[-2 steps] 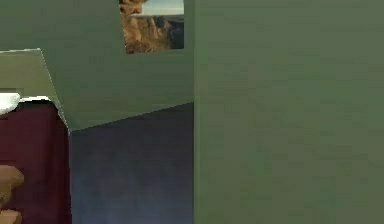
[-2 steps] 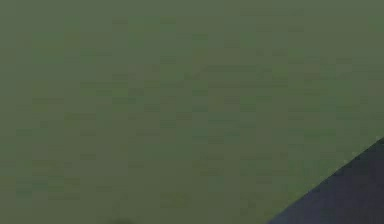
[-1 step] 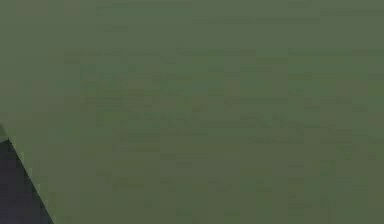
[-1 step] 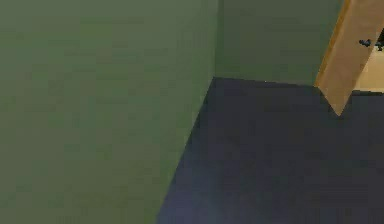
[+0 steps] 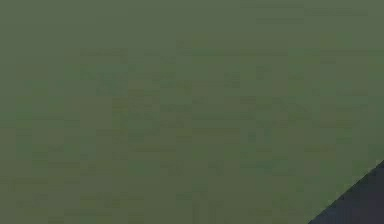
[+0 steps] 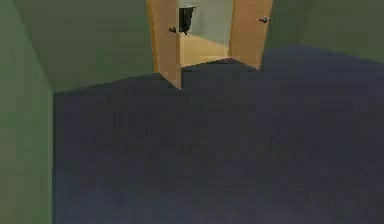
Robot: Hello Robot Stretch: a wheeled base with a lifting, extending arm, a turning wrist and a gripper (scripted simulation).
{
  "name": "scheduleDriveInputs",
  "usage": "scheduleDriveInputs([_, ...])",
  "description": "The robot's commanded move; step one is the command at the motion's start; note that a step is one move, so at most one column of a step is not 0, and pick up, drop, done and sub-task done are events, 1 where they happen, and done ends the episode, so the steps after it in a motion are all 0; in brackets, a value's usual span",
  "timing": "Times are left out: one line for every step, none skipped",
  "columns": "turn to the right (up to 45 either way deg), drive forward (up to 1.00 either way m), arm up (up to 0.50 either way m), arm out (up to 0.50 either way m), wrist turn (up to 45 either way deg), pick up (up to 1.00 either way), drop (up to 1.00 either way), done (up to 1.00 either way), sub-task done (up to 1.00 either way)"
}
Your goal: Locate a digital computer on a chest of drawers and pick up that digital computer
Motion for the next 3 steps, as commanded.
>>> scheduleDriveInputs([45.0, 0.0, 0.0, 0.0, 0.0, 0.0, 0.0, 0.0, 0.0])
scheduleDriveInputs([39.0, 0.0, 0.0, 0.0, 0.0, 0.0, 0.0, 0.0, 0.0])
scheduleDriveInputs([0.0, 0.2, 0.0, 0.0, 0.0, 0.0, 0.0, 0.0, 0.0])
